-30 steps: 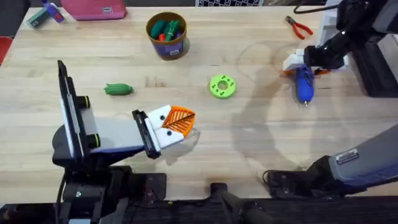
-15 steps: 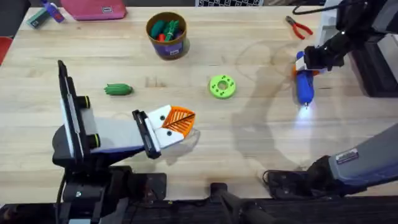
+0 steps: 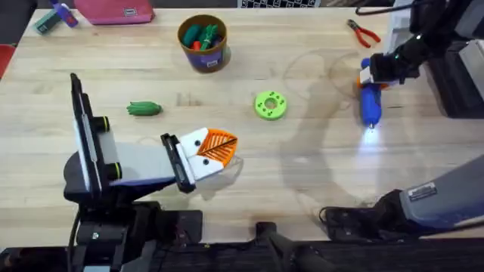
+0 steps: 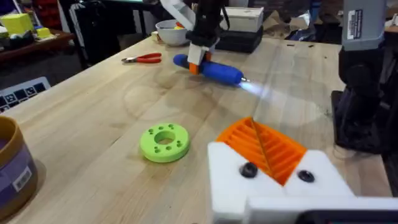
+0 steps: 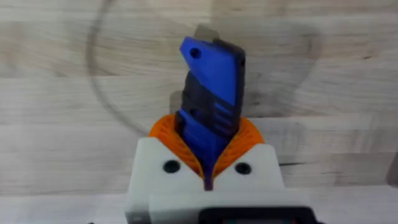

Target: Pick up the gripper from the table and insert it into the empty holder that is missing its gripper. Then pick up a screw, insert it into the mounting hole, and use the screwdriver to tighten it. Finally, clean up the table by picking up the vegetable and placing it into the bucket.

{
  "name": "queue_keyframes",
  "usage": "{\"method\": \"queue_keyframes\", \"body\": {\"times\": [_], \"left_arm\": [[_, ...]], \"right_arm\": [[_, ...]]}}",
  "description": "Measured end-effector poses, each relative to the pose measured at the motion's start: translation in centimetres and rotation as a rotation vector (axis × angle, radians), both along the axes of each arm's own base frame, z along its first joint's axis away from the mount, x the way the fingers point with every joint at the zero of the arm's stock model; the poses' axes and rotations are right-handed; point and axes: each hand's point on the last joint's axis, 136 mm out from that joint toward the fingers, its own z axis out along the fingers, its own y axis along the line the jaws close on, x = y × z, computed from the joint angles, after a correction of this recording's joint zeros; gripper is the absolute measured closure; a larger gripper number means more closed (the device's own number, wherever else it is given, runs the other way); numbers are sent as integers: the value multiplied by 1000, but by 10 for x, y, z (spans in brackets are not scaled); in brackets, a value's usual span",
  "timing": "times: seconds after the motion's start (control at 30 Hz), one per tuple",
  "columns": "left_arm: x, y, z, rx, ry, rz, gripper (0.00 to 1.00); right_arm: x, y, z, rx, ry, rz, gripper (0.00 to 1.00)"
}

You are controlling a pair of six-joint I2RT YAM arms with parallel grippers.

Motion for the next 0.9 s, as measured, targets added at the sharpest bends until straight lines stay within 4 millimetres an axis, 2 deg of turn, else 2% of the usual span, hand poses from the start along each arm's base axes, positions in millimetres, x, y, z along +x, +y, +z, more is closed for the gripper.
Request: {"method": "queue_keyframes", "body": {"times": [0.1,0.2,0.33,0.47,0.6,0.67,0.9], "left_arm": [[0,0,0,0,0,0,991],[0,0,0,0,0,0,991],[0,0,0,0,0,0,991],[0,0,0,0,0,0,991],[0,0,0,0,0,0,991],[0,0,0,0,0,0,991],[0,0,0,0,0,0,991]], "right_arm": [[6,12,31,-13,-81,21,976],[12,28,77,-26,-207,45,976],[22,56,155,10,-449,85,976],[24,93,246,115,-755,155,976],[5,132,316,262,-973,259,976],[-9,152,342,342,-1042,318,976],[-59,227,411,582,-1234,618,976]]}}
